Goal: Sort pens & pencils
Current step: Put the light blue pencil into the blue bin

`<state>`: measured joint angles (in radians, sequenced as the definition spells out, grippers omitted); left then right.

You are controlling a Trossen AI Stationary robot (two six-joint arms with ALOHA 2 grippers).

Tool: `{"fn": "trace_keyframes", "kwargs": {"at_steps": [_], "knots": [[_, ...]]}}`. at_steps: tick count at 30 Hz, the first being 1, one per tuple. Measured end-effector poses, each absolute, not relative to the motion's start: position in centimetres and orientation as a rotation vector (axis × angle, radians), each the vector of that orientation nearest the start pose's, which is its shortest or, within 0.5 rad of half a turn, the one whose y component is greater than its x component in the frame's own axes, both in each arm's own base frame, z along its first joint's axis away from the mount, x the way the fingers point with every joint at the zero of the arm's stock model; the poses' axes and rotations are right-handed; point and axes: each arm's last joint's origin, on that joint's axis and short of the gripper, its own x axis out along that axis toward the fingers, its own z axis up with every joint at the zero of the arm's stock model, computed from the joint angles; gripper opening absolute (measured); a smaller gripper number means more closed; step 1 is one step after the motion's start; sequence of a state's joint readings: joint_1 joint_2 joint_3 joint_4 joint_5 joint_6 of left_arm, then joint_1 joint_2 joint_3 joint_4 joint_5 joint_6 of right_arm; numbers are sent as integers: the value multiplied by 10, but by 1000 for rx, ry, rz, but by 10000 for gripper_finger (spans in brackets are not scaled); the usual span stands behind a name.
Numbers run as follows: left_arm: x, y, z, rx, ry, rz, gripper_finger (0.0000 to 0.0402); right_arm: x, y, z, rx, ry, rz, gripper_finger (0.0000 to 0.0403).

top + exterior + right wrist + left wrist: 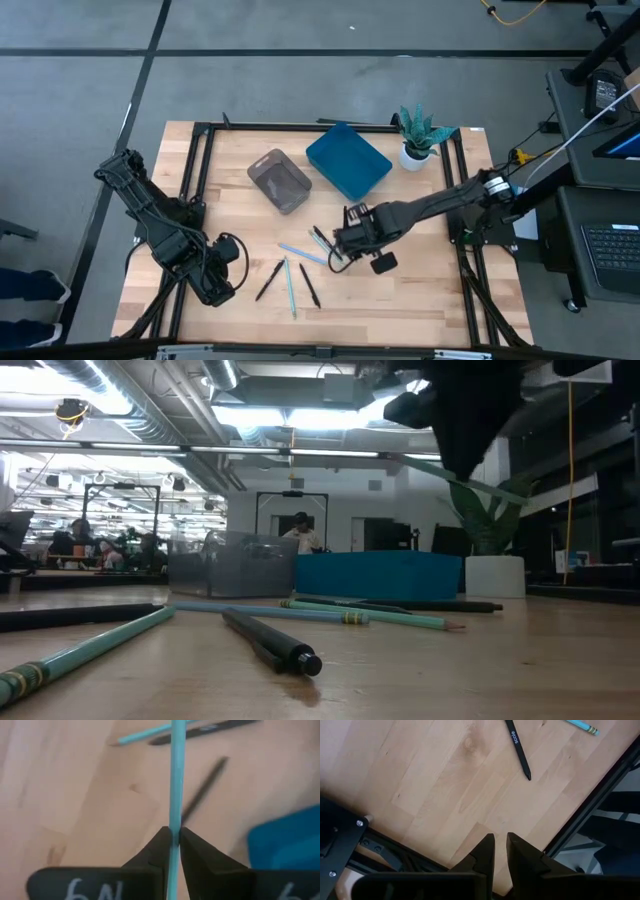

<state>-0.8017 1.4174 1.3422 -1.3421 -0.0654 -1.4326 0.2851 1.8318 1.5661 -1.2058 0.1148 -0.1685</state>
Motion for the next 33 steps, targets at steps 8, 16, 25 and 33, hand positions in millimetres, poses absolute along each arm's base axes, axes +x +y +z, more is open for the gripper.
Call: {"fn": "trace_keyframes", "kwargs": {"at_steps": [8, 16, 25, 33], "knots": [[170, -174, 310, -572, 1385, 401, 43, 342, 58, 260, -405, 1453, 196, 44], [170, -174, 310, -571, 1385, 400, 43, 344, 13, 260, -328, 1500, 111, 44], [171, -173, 310, -571, 1385, 401, 43, 344, -35, 260, -248, 1499, 20, 44], [171, -173, 310, -571, 1385, 401, 43, 353, -71, 286, -197, 1362, -91, 44]]}}
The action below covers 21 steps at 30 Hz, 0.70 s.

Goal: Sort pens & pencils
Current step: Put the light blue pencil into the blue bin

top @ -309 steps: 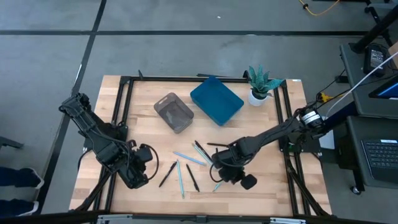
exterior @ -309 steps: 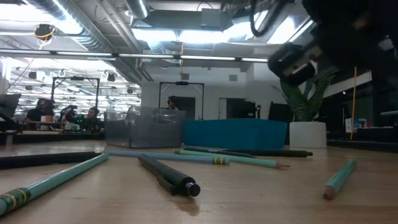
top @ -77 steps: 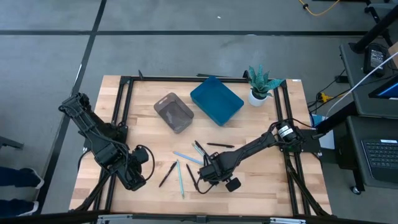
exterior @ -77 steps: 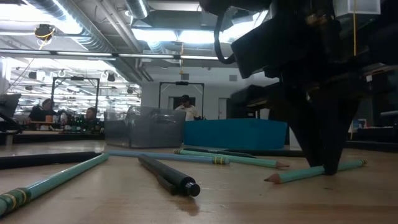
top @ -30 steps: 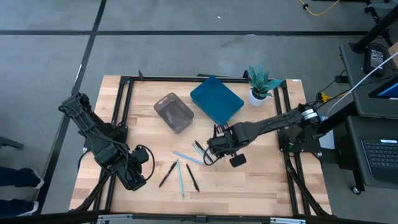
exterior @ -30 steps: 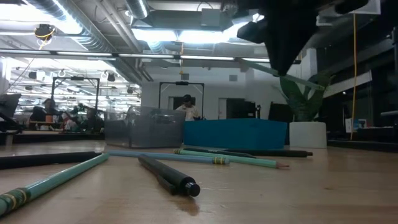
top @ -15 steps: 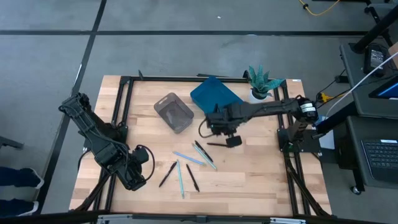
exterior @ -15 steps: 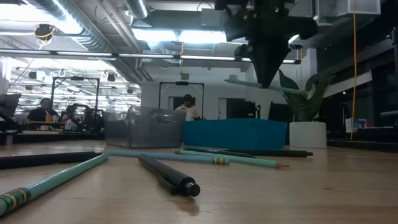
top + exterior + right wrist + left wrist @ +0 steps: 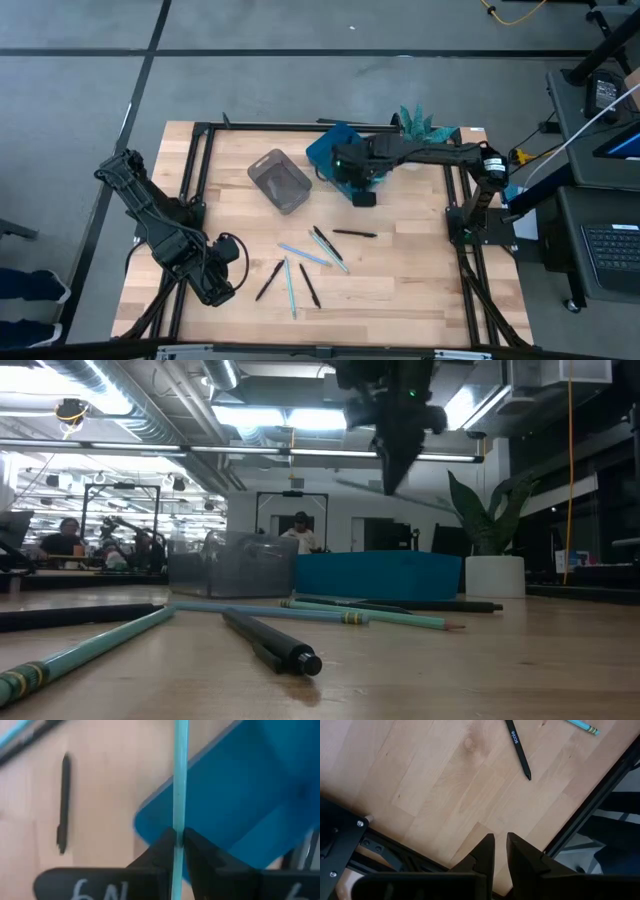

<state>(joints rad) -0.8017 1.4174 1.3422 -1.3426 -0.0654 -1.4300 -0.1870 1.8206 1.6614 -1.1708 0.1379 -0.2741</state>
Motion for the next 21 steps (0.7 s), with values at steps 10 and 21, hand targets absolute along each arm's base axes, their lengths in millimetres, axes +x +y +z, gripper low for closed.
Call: {"fn": "trace_keyframes", "kwargs": {"at_steps": [10, 21], "knots": [[170, -173, 310, -568, 1387, 404, 43, 365, -100, 303, -157, 1336, -157, 75], [170, -173, 310, -568, 1387, 404, 43, 369, -120, 286, -136, 1387, -176, 92]]}}
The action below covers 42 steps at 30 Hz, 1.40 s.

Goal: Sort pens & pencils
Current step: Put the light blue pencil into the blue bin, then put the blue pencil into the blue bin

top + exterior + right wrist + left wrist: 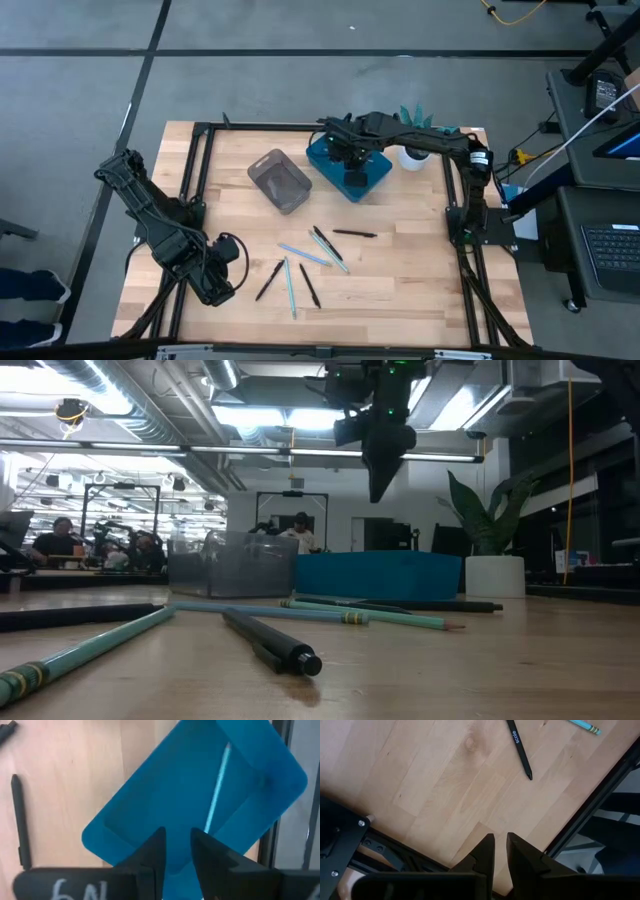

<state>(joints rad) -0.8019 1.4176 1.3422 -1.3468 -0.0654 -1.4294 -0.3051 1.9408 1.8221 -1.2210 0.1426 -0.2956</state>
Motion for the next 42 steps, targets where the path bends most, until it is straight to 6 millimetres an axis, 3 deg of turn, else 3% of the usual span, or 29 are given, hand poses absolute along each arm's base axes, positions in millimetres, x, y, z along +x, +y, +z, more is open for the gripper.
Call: {"fn": "trace_keyframes", "kwargs": {"at_steps": [9, 13, 18, 29, 37, 42], "knots": [[170, -173, 310, -547, 1390, 386, 43, 368, -121, 287, -124, 1385, -179, 92], [170, -173, 310, -548, 1390, 386, 43, 370, -112, 287, -29, 1360, -115, 92], [170, -173, 310, -548, 1390, 386, 43, 377, -78, 287, 49, 1337, 68, 92], [170, -173, 310, -551, 1385, 392, 43, 384, 21, 287, -101, 1335, 319, 92], [171, -173, 310, -551, 1361, 392, 43, 391, 62, 289, -85, 1218, 458, 92], [172, -174, 310, -558, 1356, 388, 43, 399, 73, 270, -69, 1196, 467, 92]]}}
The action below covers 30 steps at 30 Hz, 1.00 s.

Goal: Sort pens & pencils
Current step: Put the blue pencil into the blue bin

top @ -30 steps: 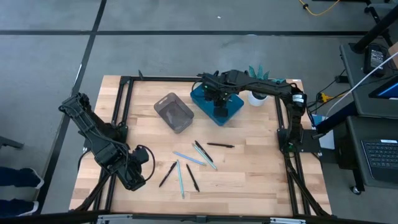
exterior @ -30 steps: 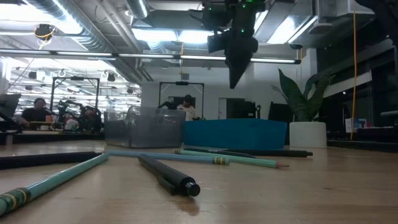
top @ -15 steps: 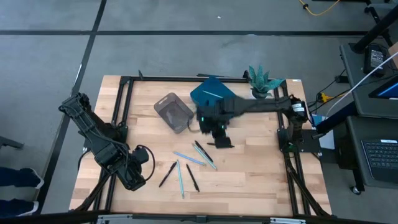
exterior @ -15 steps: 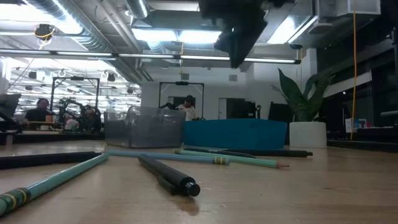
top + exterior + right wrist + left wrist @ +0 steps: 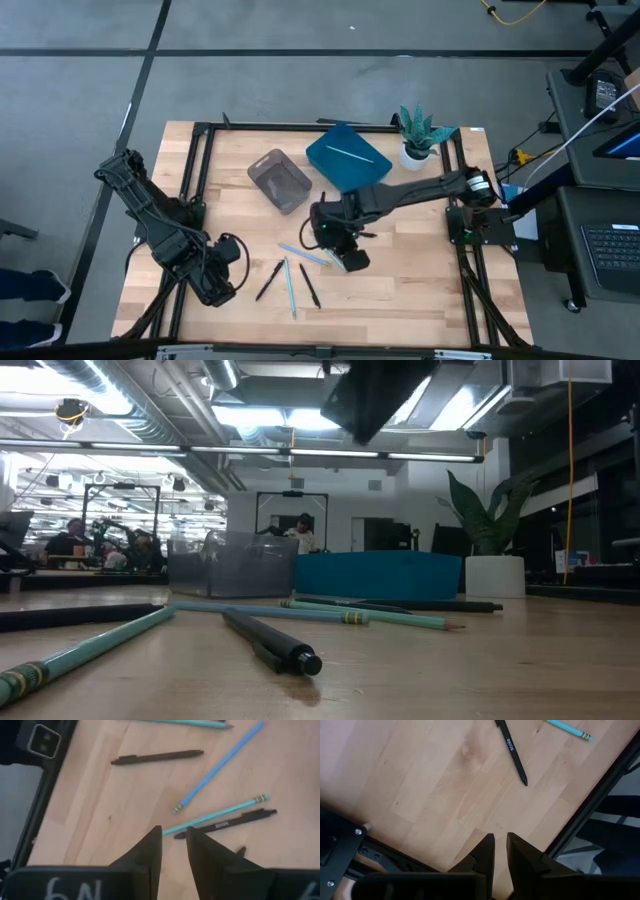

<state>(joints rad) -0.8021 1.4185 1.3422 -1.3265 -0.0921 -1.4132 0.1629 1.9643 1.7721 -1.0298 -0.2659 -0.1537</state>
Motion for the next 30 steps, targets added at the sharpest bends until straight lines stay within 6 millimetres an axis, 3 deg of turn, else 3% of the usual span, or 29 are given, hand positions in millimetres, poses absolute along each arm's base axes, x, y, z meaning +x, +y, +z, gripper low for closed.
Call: {"fn": "trace_keyframes", "kwargs": {"at_steps": [6, 12, 20, 30], "knots": [[173, -175, 310, -558, 1356, 387, 43, 398, 73, 233, -21, 1279, 424, 92], [173, -175, 310, -553, 1356, 384, 43, 396, 73, 213, 121, 1290, 382, 92], [173, -175, 310, -555, 1353, 387, 43, 401, 78, 205, 269, 1251, 320, 92], [173, -175, 310, -559, 1353, 390, 43, 412, 76, 201, 396, 1189, 107, 92]]}}
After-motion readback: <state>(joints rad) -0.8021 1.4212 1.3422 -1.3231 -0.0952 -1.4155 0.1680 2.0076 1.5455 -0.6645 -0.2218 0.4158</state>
